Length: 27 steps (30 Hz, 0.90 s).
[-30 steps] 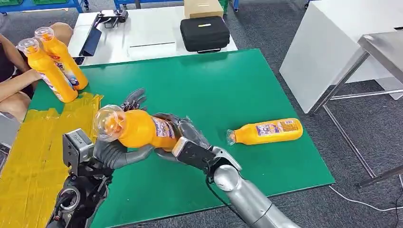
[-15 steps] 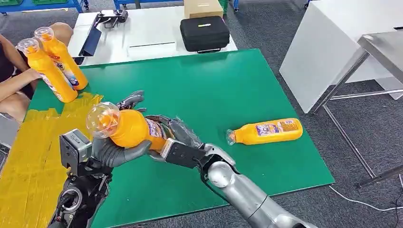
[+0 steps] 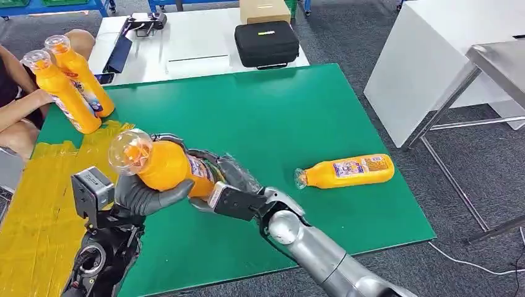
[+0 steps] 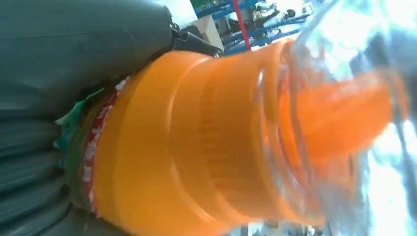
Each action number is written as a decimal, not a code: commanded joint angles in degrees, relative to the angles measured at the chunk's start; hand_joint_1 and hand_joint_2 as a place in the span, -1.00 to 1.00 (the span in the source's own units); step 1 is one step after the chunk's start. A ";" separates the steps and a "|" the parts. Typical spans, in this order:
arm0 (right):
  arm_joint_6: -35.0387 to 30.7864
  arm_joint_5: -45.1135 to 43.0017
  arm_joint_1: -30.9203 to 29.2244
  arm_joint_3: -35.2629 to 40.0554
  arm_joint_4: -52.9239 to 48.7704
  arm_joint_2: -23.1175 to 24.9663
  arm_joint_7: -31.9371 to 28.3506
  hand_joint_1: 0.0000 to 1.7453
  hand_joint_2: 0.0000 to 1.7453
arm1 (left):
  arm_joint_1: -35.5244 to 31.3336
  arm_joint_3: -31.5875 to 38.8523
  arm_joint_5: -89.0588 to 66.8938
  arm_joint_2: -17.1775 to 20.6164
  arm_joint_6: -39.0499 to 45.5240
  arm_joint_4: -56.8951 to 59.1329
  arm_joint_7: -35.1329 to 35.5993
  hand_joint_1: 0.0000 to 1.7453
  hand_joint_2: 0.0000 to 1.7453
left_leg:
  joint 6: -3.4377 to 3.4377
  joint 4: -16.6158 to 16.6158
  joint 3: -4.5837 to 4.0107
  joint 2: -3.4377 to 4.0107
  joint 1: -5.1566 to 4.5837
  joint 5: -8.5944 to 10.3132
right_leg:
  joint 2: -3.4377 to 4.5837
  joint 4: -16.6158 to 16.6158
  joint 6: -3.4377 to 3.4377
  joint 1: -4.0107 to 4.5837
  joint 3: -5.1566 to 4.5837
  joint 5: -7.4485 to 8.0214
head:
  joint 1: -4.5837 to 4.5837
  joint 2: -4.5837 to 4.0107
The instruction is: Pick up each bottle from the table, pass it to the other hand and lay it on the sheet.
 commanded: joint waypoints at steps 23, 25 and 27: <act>-14.13 41.05 22.70 -29.48 -37.68 -15.68 10.30 -1.00 1.00 | 0.66 18.24 -84.53 4.22 20.10 13.78 14.36 1.00 1.00 | -0.14 -0.11 0.25 -0.31 0.03 -0.06 | -0.10 -0.17 -0.17 0.01 0.35 -0.14 | 0.04 0.00; -14.08 41.09 22.62 -29.40 -37.57 -15.45 10.28 -1.00 1.00 | 0.41 18.13 -84.59 4.01 20.12 13.99 14.34 1.00 1.00 | -0.10 -0.04 0.10 -0.07 0.01 -0.08 | 0.08 -0.07 -0.13 0.01 0.13 -0.08 | 0.00 0.00; -14.08 41.09 22.62 -29.40 -37.57 -15.45 10.28 -1.00 1.00 | 0.41 18.13 -84.59 4.01 20.12 13.99 14.34 1.00 1.00 | -0.12 -0.02 0.14 -0.06 0.05 -0.11 | 0.15 -0.09 -0.15 0.05 0.18 -0.09 | 0.02 0.00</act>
